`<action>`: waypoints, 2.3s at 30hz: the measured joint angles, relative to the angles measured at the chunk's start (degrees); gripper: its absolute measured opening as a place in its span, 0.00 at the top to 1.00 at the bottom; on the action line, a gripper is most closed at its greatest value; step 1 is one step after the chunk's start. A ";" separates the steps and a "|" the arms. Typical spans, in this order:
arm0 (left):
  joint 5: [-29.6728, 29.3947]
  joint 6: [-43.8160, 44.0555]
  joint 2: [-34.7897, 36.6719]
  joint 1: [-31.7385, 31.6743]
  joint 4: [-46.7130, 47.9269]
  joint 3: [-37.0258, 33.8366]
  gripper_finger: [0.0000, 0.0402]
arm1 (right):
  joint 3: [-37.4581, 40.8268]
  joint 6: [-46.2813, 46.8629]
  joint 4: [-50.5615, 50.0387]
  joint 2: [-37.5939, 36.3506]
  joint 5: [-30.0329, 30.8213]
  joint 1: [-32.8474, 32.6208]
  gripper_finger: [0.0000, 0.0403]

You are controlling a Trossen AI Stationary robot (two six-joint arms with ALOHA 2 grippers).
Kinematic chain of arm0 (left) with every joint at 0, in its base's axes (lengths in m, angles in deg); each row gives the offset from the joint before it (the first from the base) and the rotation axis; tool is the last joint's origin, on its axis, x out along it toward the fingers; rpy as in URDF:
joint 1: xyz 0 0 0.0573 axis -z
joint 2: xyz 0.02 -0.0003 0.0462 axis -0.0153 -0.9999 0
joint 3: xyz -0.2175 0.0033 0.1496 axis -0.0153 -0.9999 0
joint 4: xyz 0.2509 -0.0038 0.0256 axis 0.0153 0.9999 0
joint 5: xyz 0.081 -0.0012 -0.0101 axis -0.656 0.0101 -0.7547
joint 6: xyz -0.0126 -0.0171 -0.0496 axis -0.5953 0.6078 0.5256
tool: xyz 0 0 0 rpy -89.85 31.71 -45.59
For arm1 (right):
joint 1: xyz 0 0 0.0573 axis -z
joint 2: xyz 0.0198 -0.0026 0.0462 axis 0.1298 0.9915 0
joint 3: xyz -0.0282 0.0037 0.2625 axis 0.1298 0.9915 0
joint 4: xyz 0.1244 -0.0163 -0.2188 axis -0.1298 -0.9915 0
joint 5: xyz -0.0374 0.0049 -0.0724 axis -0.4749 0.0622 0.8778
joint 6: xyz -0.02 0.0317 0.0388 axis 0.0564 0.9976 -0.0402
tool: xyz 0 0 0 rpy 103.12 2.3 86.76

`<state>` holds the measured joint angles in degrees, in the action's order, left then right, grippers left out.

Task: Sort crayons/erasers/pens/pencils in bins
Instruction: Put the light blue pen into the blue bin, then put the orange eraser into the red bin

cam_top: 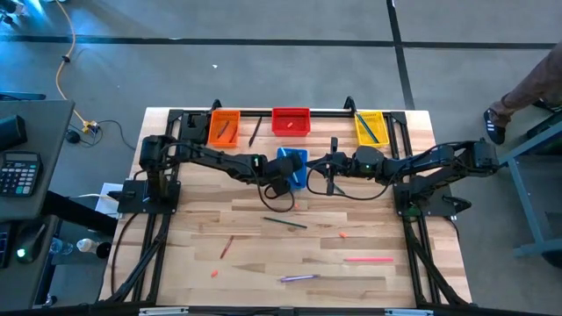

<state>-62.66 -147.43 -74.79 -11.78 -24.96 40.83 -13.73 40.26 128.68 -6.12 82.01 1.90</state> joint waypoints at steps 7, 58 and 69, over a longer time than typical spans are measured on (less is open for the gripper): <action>0.37 0.85 0.00 0.41 -0.46 0.00 0.92 | 0.00 -0.15 0.00 0.00 0.00 -0.01 1.00; 13.66 71.35 30.66 -0.08 -31.72 -35.30 1.00 | 0.04 -1.00 -3.07 0.04 4.78 0.00 1.00; 16.17 78.59 30.39 -1.12 -66.40 -52.96 1.00 | -5.61 4.32 -13.65 -0.02 11.03 -0.09 1.00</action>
<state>-46.49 -68.84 -44.39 -12.90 -91.36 -12.13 -19.34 44.58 115.02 -6.15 93.04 1.81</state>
